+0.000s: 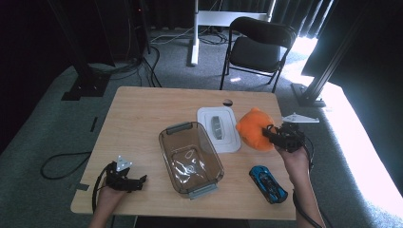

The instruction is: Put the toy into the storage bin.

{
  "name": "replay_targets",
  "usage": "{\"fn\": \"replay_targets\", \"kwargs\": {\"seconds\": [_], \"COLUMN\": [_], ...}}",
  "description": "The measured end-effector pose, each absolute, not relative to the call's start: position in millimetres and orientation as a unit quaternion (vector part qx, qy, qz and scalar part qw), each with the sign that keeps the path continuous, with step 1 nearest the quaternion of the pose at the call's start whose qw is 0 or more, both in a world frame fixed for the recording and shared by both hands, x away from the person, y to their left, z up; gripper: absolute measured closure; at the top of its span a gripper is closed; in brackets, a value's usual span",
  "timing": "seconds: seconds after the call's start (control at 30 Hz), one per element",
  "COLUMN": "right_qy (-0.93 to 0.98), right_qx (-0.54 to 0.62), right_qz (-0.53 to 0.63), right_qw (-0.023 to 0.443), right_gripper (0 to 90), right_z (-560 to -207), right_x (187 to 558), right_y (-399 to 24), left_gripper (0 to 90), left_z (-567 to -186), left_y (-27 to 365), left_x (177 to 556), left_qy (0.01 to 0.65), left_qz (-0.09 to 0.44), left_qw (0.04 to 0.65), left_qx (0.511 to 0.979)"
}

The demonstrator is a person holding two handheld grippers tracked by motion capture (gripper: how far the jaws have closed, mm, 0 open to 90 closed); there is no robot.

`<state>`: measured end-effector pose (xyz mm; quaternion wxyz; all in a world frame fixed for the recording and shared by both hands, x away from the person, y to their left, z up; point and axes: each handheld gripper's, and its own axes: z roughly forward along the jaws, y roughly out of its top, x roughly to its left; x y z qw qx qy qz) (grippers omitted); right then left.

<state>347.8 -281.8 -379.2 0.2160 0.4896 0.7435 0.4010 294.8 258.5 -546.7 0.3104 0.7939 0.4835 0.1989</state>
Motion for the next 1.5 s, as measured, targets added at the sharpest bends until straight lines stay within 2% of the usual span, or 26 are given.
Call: {"fn": "replay_targets", "kwargs": {"seconds": [0.73, 1.5], "right_qy": [0.778, 0.820], "right_qx": [0.385, 0.297], "right_qz": [0.461, 0.474], "right_qw": [0.185, 0.123], "right_gripper": [67.7, 67.3], "right_z": [-338, -344], "right_x": [317, 300], "right_y": [-222, -158], "left_gripper": [0.8, 0.8], "left_z": [-547, -547], "left_y": [259, 259], "left_x": [295, 295], "left_qy": [0.484, 0.483], "left_qz": [0.198, 0.198], "left_qw": [0.310, 0.310], "left_qx": [0.794, 0.794]}}
